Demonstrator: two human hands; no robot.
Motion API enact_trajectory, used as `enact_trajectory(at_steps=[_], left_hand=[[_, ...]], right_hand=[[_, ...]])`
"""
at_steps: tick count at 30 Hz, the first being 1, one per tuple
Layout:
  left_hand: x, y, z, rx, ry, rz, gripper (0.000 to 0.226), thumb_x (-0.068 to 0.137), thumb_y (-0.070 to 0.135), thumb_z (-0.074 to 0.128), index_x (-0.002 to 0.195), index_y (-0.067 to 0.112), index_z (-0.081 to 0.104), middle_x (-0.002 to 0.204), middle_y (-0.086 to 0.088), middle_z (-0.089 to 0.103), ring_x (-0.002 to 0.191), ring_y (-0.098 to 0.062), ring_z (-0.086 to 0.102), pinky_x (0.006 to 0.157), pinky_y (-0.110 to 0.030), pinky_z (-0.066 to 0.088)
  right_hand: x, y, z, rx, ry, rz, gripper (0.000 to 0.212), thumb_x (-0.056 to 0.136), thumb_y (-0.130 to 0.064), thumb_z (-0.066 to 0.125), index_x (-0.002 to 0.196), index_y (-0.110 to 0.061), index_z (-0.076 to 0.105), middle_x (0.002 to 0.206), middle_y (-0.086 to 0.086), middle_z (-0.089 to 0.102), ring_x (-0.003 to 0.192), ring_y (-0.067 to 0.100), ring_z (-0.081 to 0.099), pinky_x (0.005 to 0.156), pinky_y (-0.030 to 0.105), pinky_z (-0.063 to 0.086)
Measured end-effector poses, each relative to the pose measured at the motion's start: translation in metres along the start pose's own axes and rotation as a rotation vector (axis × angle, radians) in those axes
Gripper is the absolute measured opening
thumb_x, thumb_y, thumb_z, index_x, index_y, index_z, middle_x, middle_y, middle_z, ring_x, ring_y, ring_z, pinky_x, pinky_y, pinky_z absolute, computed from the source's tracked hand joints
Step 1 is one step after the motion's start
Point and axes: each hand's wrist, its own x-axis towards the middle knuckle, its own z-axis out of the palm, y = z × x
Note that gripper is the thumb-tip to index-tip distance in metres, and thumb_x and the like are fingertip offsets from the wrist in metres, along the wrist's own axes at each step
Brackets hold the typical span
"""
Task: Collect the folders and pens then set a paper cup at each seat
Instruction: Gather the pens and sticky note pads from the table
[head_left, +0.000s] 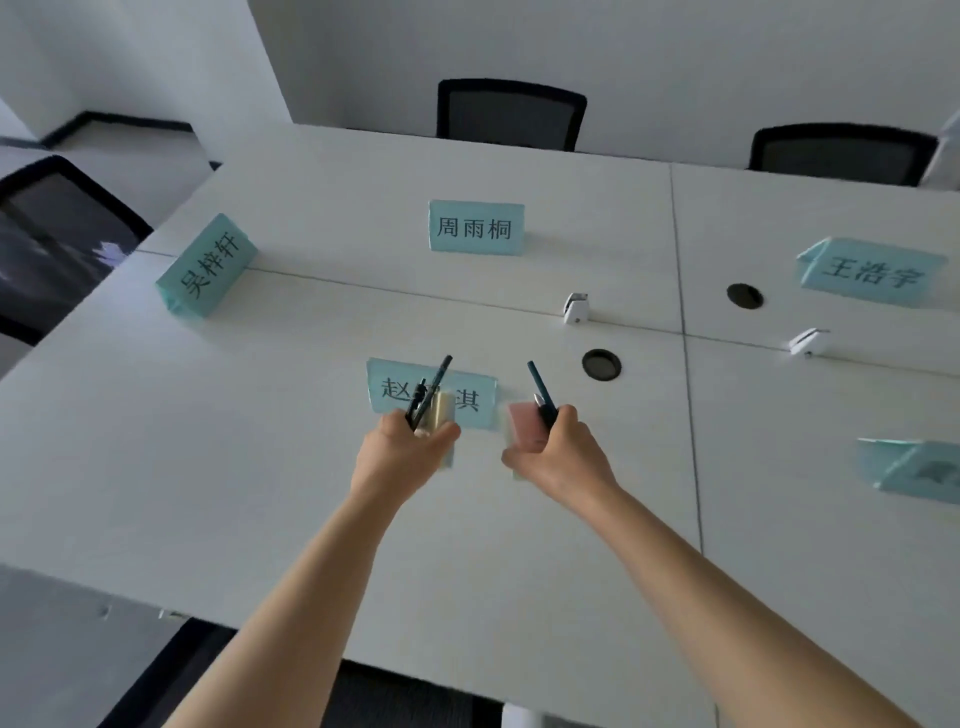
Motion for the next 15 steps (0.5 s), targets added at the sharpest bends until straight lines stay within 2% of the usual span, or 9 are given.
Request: enact_trajectory(at_steps=[3, 7, 10, 15], left_hand=[[-0.057, -0.019, 0.018, -0.033, -0.063, -0.012, 0.040, 0.082, 0.045, 0.063, 0.102, 0.011, 0.057, 0.089, -0.008, 0.064, 0.082, -0.026, 0.062, 0.065, -0.030, 0.048], [-0.122, -0.038, 0.036, -0.032, -0.099, 0.014, 0.037, 0.081, 0.045, 0.065, 0.095, 0.011, 0.059, 0.079, -0.005, 0.063, 0.073, -0.023, 0.061, 0.058, -0.029, 0.044], [-0.165, -0.039, 0.050, -0.028, -0.128, 0.036, 0.036, 0.082, 0.044, 0.066, 0.093, 0.010, 0.059, 0.076, -0.004, 0.061, 0.066, -0.017, 0.057, 0.052, -0.027, 0.039], [-0.224, -0.030, 0.079, -0.022, -0.197, 0.084, 0.041, 0.082, 0.047, 0.067, 0.095, 0.009, 0.059, 0.077, -0.004, 0.059, 0.065, -0.018, 0.054, 0.053, -0.027, 0.036]], right_hand=[[-0.055, 0.032, 0.010, 0.044, 0.006, 0.063, 0.060, 0.067, -0.045, 0.068, 0.107, -0.014, 0.037, 0.107, 0.007, 0.055, 0.092, 0.030, 0.061, 0.079, 0.041, 0.053], [-0.123, 0.078, 0.019, 0.104, 0.031, 0.119, 0.061, 0.067, -0.047, 0.067, 0.109, -0.014, 0.038, 0.108, 0.006, 0.055, 0.092, 0.029, 0.062, 0.079, 0.042, 0.054], [-0.169, 0.116, 0.019, 0.159, 0.060, 0.155, 0.058, 0.069, -0.046, 0.066, 0.108, -0.015, 0.038, 0.107, 0.004, 0.055, 0.089, 0.025, 0.061, 0.073, 0.038, 0.053], [-0.233, 0.172, -0.007, 0.234, 0.159, 0.220, 0.050, 0.074, -0.043, 0.066, 0.105, -0.015, 0.038, 0.105, 0.002, 0.055, 0.089, 0.023, 0.059, 0.069, 0.034, 0.047]])
